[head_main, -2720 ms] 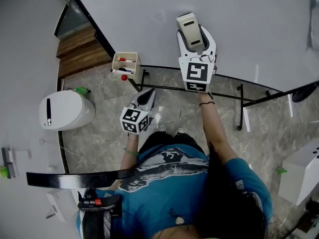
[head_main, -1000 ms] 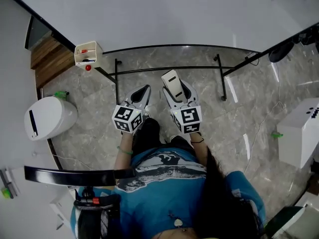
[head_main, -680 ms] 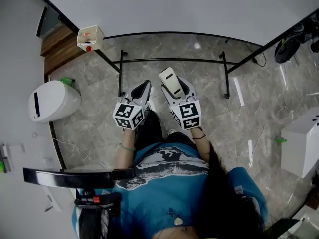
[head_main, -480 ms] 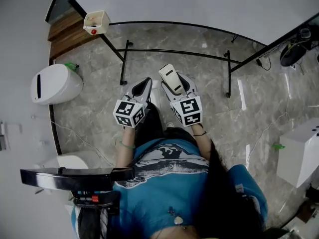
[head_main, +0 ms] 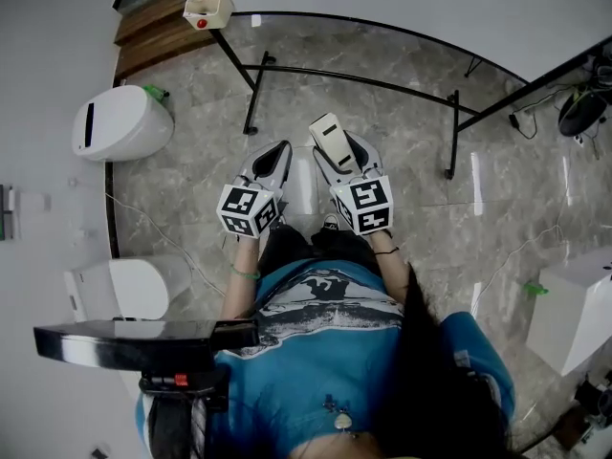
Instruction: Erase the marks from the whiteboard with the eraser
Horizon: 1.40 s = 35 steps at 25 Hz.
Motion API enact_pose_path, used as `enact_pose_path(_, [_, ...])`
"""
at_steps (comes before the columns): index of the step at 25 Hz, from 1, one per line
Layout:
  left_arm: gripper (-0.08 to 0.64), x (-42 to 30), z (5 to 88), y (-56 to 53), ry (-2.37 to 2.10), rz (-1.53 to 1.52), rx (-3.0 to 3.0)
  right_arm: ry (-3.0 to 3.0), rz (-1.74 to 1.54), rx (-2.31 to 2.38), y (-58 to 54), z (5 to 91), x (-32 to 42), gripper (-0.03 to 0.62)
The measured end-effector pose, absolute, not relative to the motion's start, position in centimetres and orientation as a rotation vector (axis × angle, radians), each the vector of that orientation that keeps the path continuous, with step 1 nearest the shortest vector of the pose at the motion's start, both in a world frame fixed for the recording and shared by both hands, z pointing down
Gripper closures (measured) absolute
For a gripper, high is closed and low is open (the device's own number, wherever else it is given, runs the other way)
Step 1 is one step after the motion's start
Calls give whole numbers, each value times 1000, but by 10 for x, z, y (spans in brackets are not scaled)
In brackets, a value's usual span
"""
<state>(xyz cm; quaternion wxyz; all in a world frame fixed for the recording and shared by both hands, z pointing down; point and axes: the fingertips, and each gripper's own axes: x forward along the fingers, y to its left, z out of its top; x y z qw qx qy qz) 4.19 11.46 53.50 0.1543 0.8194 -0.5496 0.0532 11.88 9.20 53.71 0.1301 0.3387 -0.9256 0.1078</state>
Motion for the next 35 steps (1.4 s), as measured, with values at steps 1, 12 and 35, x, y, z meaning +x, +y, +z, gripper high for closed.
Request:
enact_pose_path(1, [555,41,536,119,-1575,160,2345,-2688,321,982,94,539,118,328])
enact_pose_path(12, [555,-22,541,193,-1659,150,2261,-2681,372,908,146,547,60,328])
enact_pose_path(35, [555,-77,550,363,-1543,128,2368,-2635,418,954,339,556,-9,328])
